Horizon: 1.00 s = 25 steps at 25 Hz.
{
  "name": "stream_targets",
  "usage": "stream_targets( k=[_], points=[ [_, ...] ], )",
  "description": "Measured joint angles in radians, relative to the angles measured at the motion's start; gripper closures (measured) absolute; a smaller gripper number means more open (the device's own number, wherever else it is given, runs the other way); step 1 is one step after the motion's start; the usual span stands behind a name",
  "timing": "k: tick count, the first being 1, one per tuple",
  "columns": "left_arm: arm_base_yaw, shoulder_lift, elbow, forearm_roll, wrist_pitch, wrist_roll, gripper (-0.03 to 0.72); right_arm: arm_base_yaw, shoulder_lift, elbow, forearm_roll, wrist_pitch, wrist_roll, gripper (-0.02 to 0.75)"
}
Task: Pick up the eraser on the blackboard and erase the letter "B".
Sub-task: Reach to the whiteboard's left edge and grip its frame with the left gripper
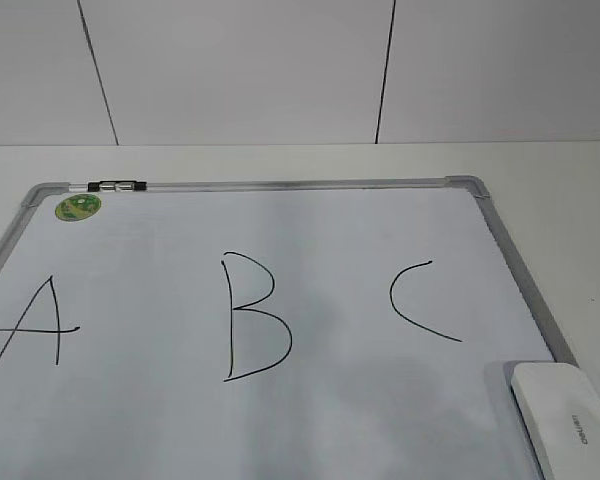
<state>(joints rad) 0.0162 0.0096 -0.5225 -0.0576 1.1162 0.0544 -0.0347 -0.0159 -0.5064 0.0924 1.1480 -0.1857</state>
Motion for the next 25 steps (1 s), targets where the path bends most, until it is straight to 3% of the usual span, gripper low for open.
stream_targets(
  k=[17, 25],
  points=[
    [0.0, 0.0, 0.0, 0.0, 0.0, 0.0, 0.449, 0.0, 0.0, -0.008, 0.003, -0.017, 0.0, 0.155],
    [0.0, 0.0, 0.0, 0.0, 0.0, 0.0, 0.449, 0.0, 0.099, -0.037, 0.096, -0.014, 0.0, 0.155]
  ],
)
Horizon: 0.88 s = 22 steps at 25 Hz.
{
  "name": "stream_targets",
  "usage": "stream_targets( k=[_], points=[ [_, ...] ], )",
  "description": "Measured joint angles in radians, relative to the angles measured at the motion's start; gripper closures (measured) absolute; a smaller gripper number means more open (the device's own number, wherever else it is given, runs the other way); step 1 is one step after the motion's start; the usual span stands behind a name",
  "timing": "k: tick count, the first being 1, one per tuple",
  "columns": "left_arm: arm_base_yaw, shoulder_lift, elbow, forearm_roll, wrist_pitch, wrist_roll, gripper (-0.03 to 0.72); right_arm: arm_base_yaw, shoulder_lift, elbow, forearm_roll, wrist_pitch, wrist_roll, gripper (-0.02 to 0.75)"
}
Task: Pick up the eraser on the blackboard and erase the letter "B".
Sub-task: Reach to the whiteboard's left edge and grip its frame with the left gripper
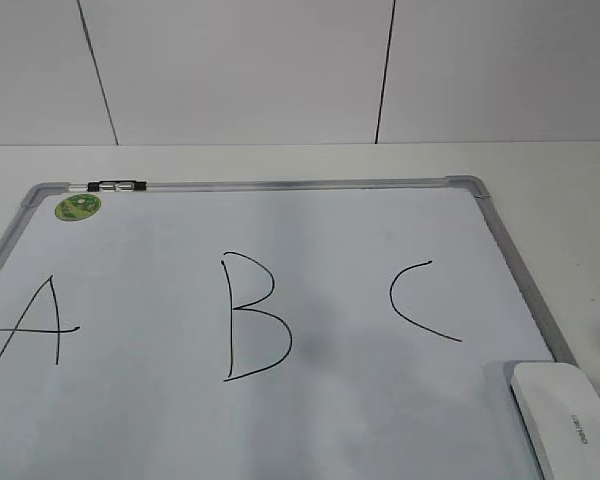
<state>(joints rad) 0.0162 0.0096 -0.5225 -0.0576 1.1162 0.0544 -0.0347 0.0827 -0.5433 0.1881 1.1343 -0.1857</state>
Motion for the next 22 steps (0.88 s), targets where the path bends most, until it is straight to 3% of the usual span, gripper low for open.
stream_targets(
  k=[8, 22],
  points=[
    [0.0, 0.014, -0.012, 0.0, 0.0, 0.0, 0.447, 0.0, 0.214, -0.121, 0.025, 0.061, 0.004, 0.155],
    [-0.013, 0.444, -0.273, 0.046, 0.066, 0.0, 0.445, 0.0, 0.595, -0.306, 0.048, 0.123, 0.034, 0.155]
  ],
)
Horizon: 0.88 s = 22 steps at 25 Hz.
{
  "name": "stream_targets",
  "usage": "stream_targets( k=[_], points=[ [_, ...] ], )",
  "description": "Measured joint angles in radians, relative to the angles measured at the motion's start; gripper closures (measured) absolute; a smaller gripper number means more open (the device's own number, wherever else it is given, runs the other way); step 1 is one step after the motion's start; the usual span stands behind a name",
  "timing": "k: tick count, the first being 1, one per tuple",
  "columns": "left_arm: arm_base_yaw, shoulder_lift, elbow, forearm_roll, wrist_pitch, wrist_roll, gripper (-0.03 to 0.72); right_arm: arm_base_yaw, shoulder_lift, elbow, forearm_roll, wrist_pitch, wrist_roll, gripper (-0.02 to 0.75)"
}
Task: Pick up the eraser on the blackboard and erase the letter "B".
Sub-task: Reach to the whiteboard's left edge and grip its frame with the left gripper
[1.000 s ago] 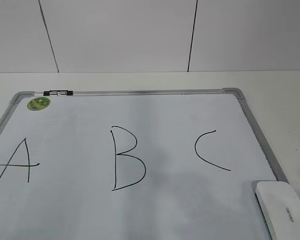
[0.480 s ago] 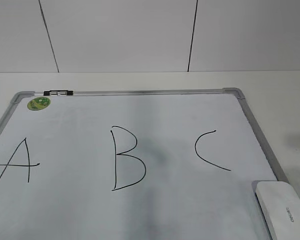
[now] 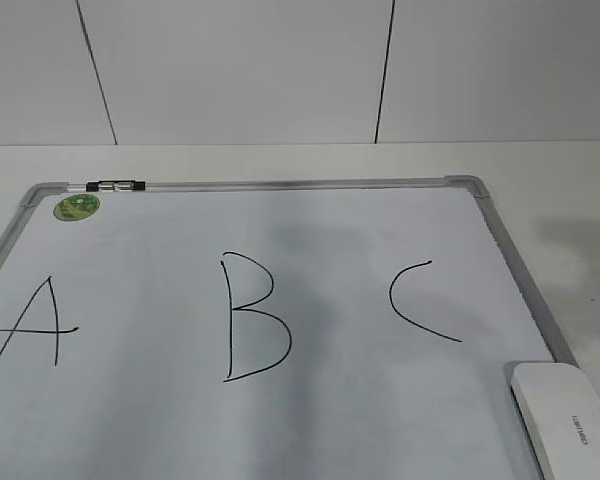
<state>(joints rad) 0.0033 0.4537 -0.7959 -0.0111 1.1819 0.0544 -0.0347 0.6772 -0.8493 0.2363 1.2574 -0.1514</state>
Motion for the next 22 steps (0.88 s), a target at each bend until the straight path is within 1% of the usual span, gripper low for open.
stream_targets(
  k=[5, 8, 17, 22],
  points=[
    [-0.009, 0.142, -0.02, 0.011, 0.004, 0.0, 0.445, 0.0, 0.061, -0.004, 0.056, 0.0, 0.001, 0.155],
    [-0.009, 0.293, -0.073, -0.007, 0.032, 0.0, 0.445, 0.0, 0.082, -0.004, 0.073, 0.0, 0.001, 0.155],
    [-0.009, 0.814, -0.289, -0.019, 0.057, 0.005, 0.445, 0.002, 0.094, -0.006, 0.078, -0.002, 0.002, 0.155],
    [-0.007, 1.07, -0.415, -0.008, 0.02, 0.014, 0.445, 0.002, 0.094, -0.008, 0.078, -0.002, 0.002, 0.155]
  ],
)
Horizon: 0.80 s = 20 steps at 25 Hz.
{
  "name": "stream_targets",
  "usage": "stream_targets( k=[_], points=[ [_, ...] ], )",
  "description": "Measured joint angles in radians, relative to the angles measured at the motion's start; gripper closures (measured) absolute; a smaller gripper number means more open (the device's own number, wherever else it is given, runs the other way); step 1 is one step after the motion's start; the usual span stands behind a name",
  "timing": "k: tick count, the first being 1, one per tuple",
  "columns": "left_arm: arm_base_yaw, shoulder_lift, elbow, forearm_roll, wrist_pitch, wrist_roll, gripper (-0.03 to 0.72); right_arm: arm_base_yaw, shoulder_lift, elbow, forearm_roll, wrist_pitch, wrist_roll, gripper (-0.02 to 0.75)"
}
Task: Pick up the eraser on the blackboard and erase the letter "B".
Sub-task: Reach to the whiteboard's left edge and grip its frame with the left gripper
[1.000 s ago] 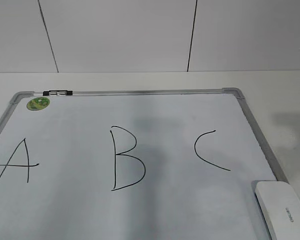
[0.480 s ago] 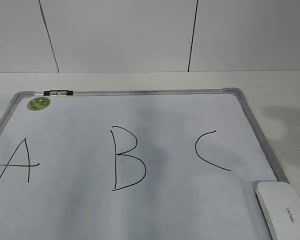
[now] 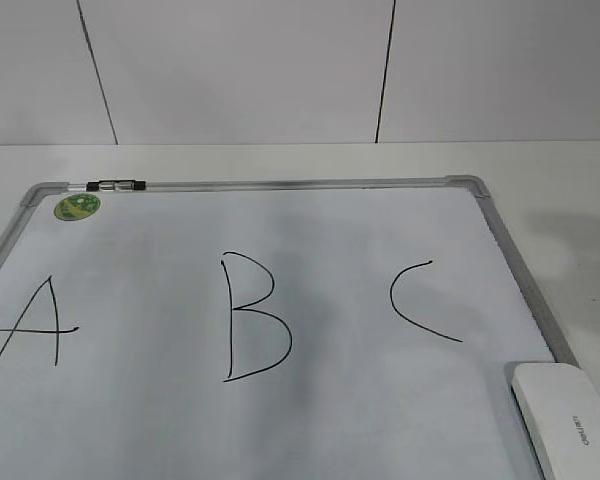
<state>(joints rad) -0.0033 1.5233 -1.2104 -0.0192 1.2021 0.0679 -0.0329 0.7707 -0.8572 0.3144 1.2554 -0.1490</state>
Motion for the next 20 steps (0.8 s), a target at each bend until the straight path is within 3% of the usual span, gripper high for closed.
stream_targets(
  k=[9, 20],
  points=[
    [0.018, 0.255, -0.138, 0.0, -0.077, 0.02, 0.445, 0.0, 0.0, 0.0, 0.001, 0.0, 0.0, 0.155],
    [0.019, 0.409, -0.161, 0.019, -0.14, 0.055, 0.445, 0.0, 0.0, 0.0, 0.001, 0.0, 0.0, 0.155]
  ],
)
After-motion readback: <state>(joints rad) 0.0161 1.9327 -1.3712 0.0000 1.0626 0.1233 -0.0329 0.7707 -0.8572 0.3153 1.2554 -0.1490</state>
